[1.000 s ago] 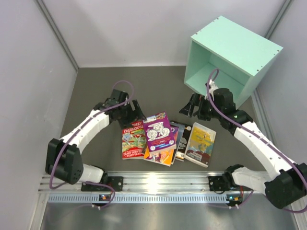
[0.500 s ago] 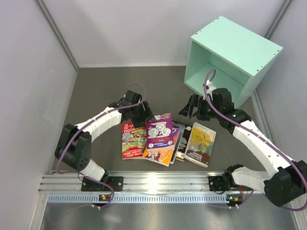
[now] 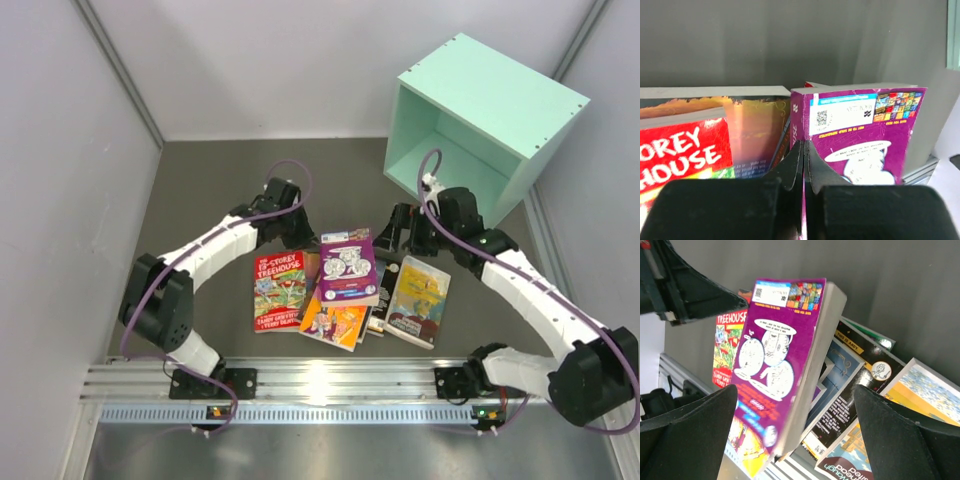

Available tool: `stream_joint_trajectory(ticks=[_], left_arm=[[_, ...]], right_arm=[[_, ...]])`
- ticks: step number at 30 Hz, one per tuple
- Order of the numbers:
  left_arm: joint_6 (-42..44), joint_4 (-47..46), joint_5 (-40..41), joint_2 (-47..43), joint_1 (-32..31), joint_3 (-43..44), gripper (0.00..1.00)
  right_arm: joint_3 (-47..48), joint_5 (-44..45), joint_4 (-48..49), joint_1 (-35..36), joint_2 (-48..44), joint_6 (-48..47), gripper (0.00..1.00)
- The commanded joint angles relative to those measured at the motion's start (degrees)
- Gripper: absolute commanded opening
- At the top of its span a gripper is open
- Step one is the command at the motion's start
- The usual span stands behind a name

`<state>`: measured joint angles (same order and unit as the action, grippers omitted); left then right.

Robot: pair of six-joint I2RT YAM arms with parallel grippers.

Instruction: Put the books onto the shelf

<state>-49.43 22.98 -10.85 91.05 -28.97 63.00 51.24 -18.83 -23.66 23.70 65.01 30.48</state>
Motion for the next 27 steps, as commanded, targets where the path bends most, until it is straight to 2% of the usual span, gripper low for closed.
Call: stream_joint_trajectory(ticks=[1,6,10,13,21,27], left_arm=[[4.34,6.71,2.67,-0.17,-0.56,7.19,0.0],[5.05,8.74,1.89,0.97,-0.56,15.56,0.0],[5.13,9.18,1.01,1.94,-0.56,19.44,0.0],[4.78,9.71,1.88,1.68,-0.56,17.87,0.0],[3.29,8.83,2.5,-2.45,-0.56,9.78,0.0],[2.67,8.57,2.33,-4.3,-0.56,5.91,0.0]], right_arm=[[2.01,-3.05,1.68,-0.5,1.77,-0.34,1.0],[4.74,-9.8,3.79,-0.59,5.12,3.35,1.0],[3.08,-13.07,10.97,-0.59,6.79,8.8,1.0],[1.93,-13.43,13.46,-1.03,8.72,10.04,1.0],[3.94,-11.23,12.5,-2.52,16.72,4.51,0.99],[3.95,-12.45,14.68,-2.52,21.64,4.58,0.98]])
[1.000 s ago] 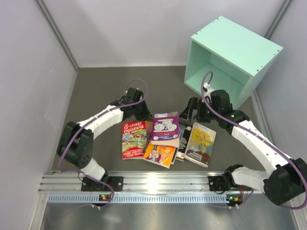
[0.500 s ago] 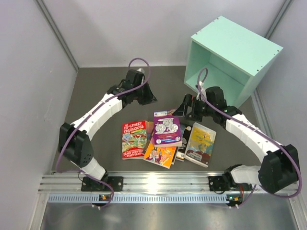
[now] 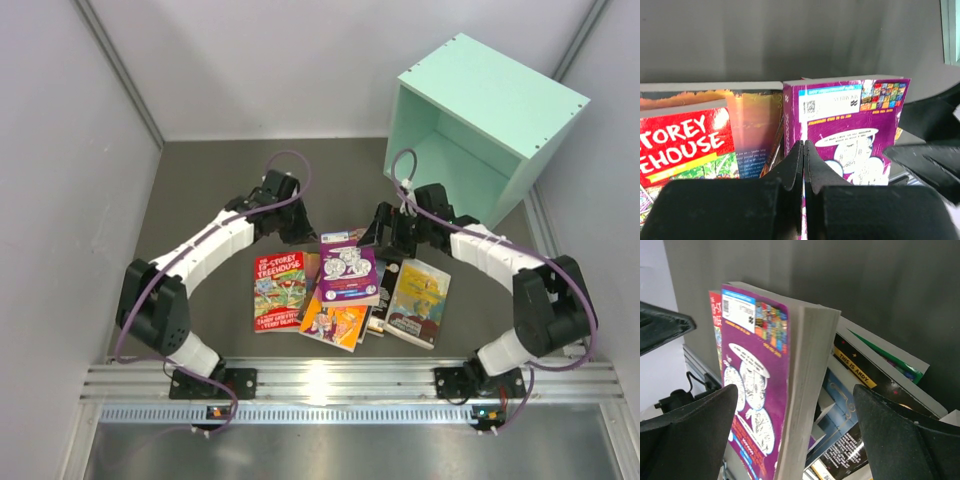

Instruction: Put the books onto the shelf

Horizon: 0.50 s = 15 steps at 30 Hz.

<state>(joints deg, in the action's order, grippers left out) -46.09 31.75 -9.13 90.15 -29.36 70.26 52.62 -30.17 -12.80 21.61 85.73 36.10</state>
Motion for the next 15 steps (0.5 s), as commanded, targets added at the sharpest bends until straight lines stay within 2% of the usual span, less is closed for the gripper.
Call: stream_joint_trajectory(ticks=[1,10,13,15], left_arm=[[-0.76,-0.8,0.08,-3.57,-0.17,-1.96,0.0],[-2.52,-5.11,-2.74,-1.12,-2.27,-5.92,0.0],[-2.52,-5.55,-2.74,0.28,-3.33,-5.13,0.0],[-2.69,-5.91,-3.18,0.82,-3.51,-4.52,0.0]], right_arm=[[2.49,-1.46,4.7,-0.51,1.8,-0.59,0.97],[2.49,-6.3,14.71,-0.34,4.35,6.35,0.94],[2.57,-7.97,17.01,-0.42,5.14,7.85,0.88],[2.66,-9.46,18.85,-0.42,6.11,8.72,0.8]])
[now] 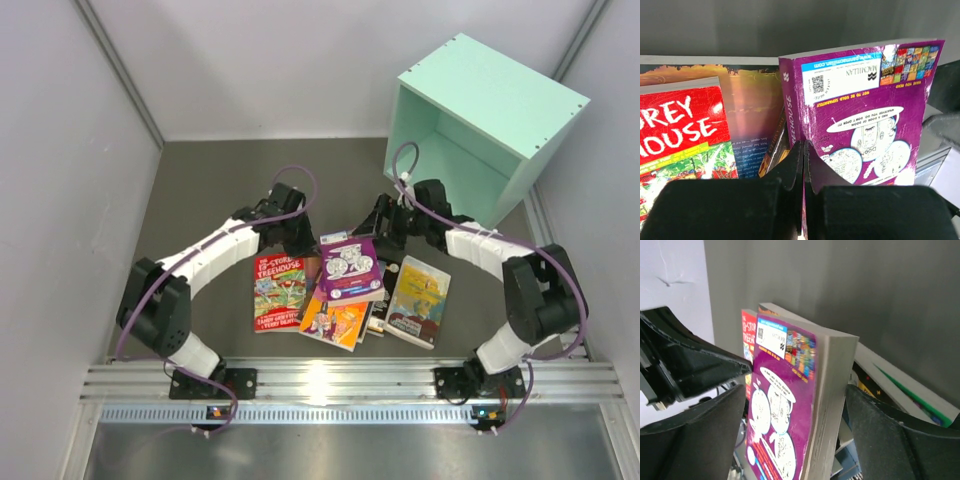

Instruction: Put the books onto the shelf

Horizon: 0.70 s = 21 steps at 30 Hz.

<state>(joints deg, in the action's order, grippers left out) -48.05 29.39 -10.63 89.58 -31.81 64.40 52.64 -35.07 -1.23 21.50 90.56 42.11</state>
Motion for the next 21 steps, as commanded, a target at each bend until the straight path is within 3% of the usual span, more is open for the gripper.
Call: stream_joint_trajectory(ticks=[1,5,8,14,21], left_arm=[[-0.55,-3.63,-1.76,1.82,-1.15,1.51,0.0],[-0.11,-3.72,-1.85,2.26,-1.06,2.22,0.0],[0.41,-3.72,-1.58,3.05,-1.15,3.01,0.0],[2.26,-2.58,-1.23,7.09,-1.06,8.18,0.0],[3.4,-2.05,-1.58,10.96,-1.06,13.82,0.0]], right_arm=[[2.55,-5.0,7.73,-0.31,1.46,2.98,0.72],[1.85,-6.85,9.93,-0.31,1.63,4.12,0.5],[1.59,-8.6,11.69,-0.31,1.28,5.08,0.4],[-0.08,-14.57,16.44,-0.14,-0.56,7.55,0.37],[-0.35,-15.73,6.26,0.91,-2.94,-0.96,0.37]])
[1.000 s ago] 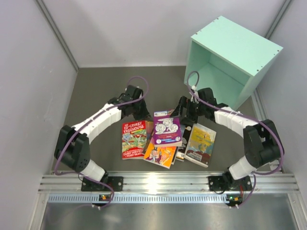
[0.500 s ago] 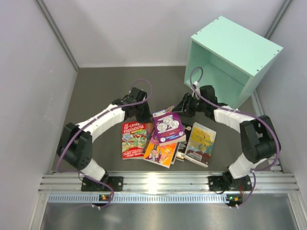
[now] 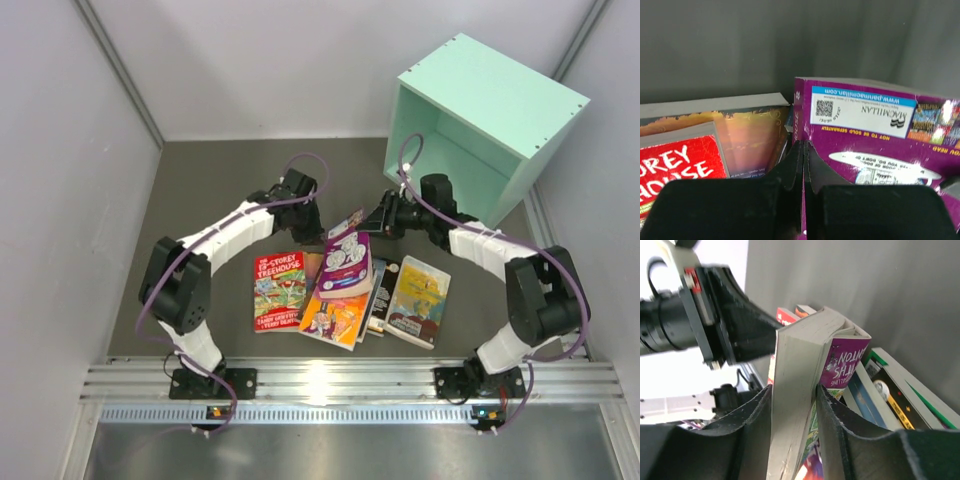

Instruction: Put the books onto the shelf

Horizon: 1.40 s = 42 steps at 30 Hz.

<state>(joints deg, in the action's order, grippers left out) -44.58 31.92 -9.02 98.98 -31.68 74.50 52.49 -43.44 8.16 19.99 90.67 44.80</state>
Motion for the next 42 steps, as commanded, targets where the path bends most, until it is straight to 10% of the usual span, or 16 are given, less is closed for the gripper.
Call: stream_joint_trajectory(ticks=[1,12,28,42], left_arm=[[0.02,-4.5,-3.2,1.83,-1.19,4.33,0.0],[1.15,-2.32,-1.63,0.08,-0.84,6.27,0.0],[7.75,10.18,13.06,-16.0,8.83,10.06,0.04],[4.94,10.0,10.43,-25.32,9.36,-0.66,0.03]], right_arm=[[-0.37,-6.75,-4.81,2.42,-3.22,-5.06,0.36],[3.31,-0.6,-15.89,2.25,-4.36,-12.36,0.0],[41.44,4.15,-29.33,-1.17,-6.22,-9.73,0.0],[91.28,1.77,-18.94,-29.91,22.6,15.54,0.0]])
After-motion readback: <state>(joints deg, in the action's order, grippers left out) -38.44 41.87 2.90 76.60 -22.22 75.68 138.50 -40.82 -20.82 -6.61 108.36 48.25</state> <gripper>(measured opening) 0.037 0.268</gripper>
